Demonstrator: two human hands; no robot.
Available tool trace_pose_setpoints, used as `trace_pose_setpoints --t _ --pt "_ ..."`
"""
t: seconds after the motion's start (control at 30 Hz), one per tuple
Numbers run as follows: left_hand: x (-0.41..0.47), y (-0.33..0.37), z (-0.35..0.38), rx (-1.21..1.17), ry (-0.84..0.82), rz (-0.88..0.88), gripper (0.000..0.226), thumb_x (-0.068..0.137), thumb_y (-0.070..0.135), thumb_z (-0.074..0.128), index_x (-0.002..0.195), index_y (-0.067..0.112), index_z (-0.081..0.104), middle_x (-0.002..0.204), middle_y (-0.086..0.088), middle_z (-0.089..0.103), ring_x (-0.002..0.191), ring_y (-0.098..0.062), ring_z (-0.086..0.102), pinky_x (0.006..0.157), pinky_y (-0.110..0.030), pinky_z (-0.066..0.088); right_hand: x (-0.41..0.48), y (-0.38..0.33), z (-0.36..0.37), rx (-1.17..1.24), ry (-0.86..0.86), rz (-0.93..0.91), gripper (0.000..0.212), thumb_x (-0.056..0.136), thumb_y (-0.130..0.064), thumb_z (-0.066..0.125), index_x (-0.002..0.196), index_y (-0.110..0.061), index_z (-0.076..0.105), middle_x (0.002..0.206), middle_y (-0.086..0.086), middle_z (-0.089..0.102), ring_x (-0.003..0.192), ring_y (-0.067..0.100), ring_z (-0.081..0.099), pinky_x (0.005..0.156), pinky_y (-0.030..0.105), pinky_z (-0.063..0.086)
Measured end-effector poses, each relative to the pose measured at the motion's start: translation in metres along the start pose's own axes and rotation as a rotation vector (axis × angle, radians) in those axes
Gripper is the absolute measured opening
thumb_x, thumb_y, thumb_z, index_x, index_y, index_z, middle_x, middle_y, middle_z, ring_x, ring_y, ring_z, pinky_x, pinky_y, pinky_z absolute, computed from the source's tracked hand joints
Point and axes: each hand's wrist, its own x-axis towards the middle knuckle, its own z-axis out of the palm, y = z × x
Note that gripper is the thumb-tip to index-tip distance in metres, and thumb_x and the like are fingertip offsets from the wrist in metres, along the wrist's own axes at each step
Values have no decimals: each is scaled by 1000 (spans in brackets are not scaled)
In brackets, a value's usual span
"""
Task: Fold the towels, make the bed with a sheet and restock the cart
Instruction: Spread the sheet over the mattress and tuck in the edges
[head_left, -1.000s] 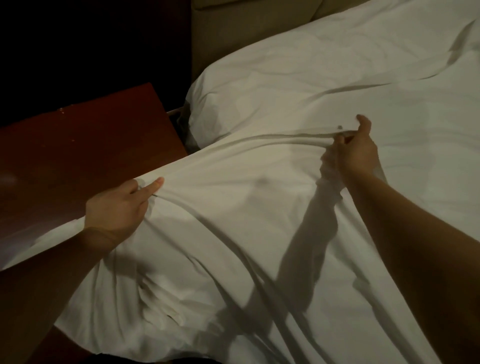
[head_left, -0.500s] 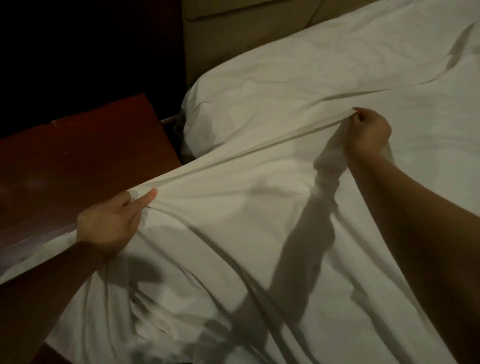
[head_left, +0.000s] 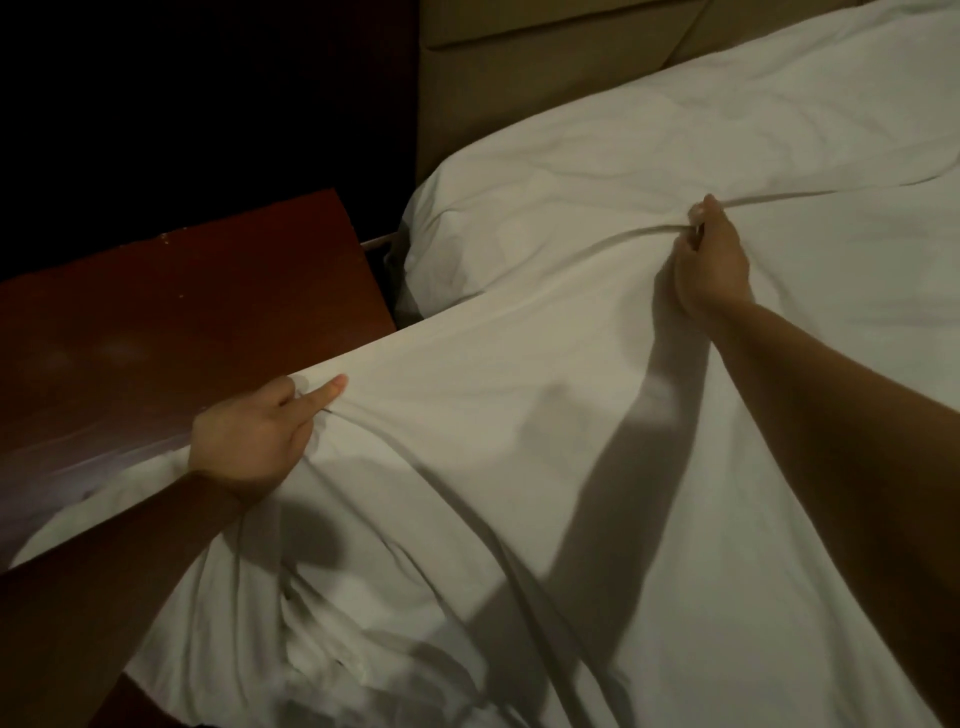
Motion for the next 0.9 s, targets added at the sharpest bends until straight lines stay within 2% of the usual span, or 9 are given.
trace_pose_setpoints --t 0.07,0.13,0.23,0.3,0.4,0.47,0.6,0.77,0.9 --pt "1 1 -1 6 8 0 50 88 29 31 129 20 57 74 -7 54 47 -26 47 48 -20 32 2 -2 -3 8 -22 24 53 99 -18 40 150 -15 24 154 4 29 142 19 26 114 26 17" --pt "1 1 0 15 13 10 49 88 28 31 128 20 58 74 -8 54 47 -26 47 49 -19 29 5 -2 -5 -63 -63 -11 57 97 -22 45 150 -16 24 155 5 28 143 20 25 115 28 17" --pt "1 2 -1 15 20 0 49 87 27 32 128 21 58 72 -7 52 46 -26 47 48 -19 28 9 -2 -4 -129 -87 -36 55 94 -27 52 145 -16 34 149 7 37 137 22 34 111 29 24" --pt "1 2 -2 19 9 1 49 86 26 32 128 20 59 71 -6 52 46 -26 46 49 -18 25 9 0 -3 -120 -42 -42 43 92 -27 54 133 -16 48 135 6 51 124 22 48 100 26 32" --pt "1 3 -4 27 -17 1 50 86 27 32 127 20 59 73 -6 54 46 -24 47 50 -17 22 8 4 -6 -63 58 -11 29 93 -20 49 120 -17 57 120 5 60 112 20 54 87 17 33" --pt "2 3 -5 22 -30 1 49 87 28 32 127 20 59 73 -7 54 46 -24 46 49 -17 22 8 4 -8 -68 65 5 31 94 -20 46 124 -19 55 126 5 57 118 21 52 94 21 35" --pt "2 4 -6 21 -32 14 49 86 27 33 126 18 60 70 -7 53 43 -25 46 49 -16 24 14 -2 -11 -171 30 -5 39 96 -33 43 134 -25 46 137 11 45 126 30 45 107 42 37" --pt "2 7 -9 13 6 34 47 87 26 34 120 13 64 68 -8 55 43 -23 45 53 -15 17 14 -9 -17 -336 112 56 35 97 -25 39 131 -20 44 137 13 41 128 33 36 104 45 31" --pt "3 5 -7 11 -13 20 48 86 25 33 123 16 62 68 -7 52 44 -26 45 51 -17 20 22 -15 -18 -448 220 -61 37 95 -12 39 128 -18 53 134 14 44 127 33 35 103 42 25"
